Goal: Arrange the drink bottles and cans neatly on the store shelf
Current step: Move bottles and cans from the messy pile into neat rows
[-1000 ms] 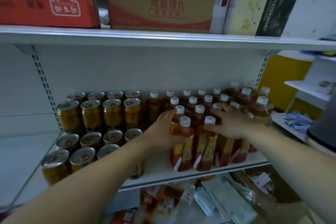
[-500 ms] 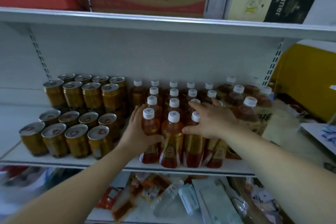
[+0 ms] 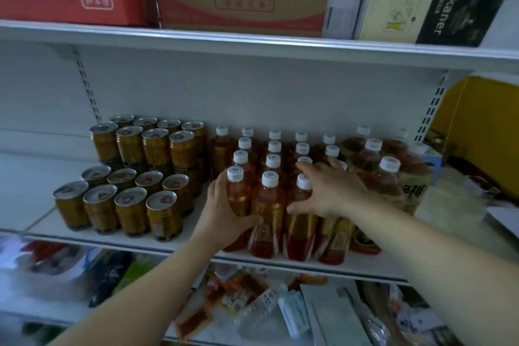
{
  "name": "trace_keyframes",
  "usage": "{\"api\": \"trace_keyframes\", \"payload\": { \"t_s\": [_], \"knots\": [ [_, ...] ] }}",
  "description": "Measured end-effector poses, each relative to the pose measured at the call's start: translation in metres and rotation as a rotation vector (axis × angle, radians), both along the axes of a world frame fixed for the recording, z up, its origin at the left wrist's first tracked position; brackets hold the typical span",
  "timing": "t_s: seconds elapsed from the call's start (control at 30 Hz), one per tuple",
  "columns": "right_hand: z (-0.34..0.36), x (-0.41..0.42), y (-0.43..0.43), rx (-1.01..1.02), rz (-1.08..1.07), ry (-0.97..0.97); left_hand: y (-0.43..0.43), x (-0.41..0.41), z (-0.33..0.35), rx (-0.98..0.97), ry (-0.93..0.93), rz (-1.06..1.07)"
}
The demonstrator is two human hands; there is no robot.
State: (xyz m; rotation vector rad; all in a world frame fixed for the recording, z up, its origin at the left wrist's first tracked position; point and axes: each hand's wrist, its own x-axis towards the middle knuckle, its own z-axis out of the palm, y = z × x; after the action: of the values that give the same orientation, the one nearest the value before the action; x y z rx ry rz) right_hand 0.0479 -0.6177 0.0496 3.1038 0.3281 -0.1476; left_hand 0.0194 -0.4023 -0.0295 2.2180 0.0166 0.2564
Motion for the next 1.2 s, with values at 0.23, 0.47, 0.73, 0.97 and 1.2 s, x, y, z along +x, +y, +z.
{"api": "trace_keyframes", "payload": {
  "t_s": [0.23, 0.47, 0.73, 0.97, 1.2],
  "knots": [
    [0.002, 0.003, -0.02, -0.082, 0.069, 0.009, 0.02, 0.018, 0.001, -0.068, 0.102, -0.051],
    [0.006, 0.014, -0.022, 0.118, 0.06, 0.005, 0.021, 0.018, 0.023, -0.245, 0.15, -0.127],
    [0.014, 0.058, 0.004, 0.177, 0.005, 0.026, 0.025, 0.064, 0.057, -0.446, 0.148, -0.055],
    [0.014, 0.097, 0.001, 0.085, -0.129, 0.007, 0.042, 0.142, 0.063, 0.267, 0.039, -0.246],
    [0.018, 0.125, 0.008, 0.104, -0.187, 0.052, 0.05, 0.206, 0.061, 0.628, 0.132, -0.226]
  ]
}}
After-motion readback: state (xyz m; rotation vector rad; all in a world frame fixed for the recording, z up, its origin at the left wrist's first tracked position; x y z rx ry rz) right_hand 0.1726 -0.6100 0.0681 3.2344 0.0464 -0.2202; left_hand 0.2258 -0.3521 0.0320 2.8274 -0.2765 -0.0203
